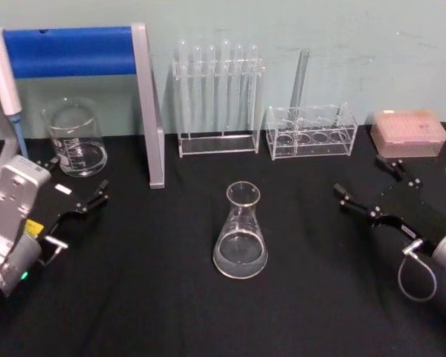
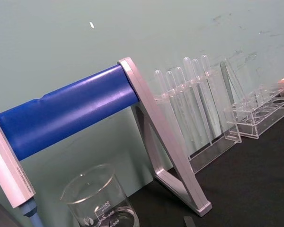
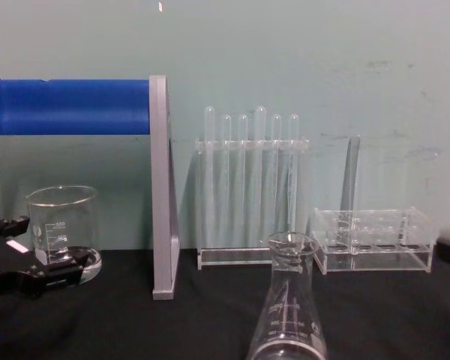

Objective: Grasp the erlenmeyer flask with one hand, shake it three times, then place it back.

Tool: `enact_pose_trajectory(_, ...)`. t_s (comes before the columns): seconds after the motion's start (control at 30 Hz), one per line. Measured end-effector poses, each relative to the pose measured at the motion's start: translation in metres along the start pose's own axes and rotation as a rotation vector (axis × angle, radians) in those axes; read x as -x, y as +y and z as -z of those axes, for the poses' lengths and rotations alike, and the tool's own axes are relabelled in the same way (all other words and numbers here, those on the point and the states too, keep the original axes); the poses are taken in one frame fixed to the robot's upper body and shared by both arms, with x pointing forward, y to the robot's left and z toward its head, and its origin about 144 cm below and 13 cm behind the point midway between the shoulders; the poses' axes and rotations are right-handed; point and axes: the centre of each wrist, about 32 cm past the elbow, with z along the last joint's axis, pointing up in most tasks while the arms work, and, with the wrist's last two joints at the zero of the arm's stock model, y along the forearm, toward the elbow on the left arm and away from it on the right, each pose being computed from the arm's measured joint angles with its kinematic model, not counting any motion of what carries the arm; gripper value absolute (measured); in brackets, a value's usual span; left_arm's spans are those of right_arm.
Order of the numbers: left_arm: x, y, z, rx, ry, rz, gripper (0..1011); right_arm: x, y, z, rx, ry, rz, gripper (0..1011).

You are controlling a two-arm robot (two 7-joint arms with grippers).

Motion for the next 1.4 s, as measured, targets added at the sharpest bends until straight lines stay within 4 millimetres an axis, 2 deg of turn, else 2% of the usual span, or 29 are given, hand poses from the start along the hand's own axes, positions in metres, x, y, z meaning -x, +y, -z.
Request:
enact_pose_trajectory(0.3, 0.000, 0.000, 0.000, 0.000, 0.000, 0.000, 1001, 0.008, -0.008, -0.007, -0.056, 0.099, -0.178, 1000)
enact_pose_trajectory(0.63, 0.000, 0.000, 0.000, 0.000, 0.000, 0.000, 1001, 0.015, -0.002, -0.006, -0.056, 0.169, -0.314, 1000)
enact_pose_trajectory(1.4, 0.000, 0.000, 0.000, 0.000, 0.000, 0.000, 1001, 0.023, 0.053, 0.000, -0.054, 0.228, -0.501, 1000)
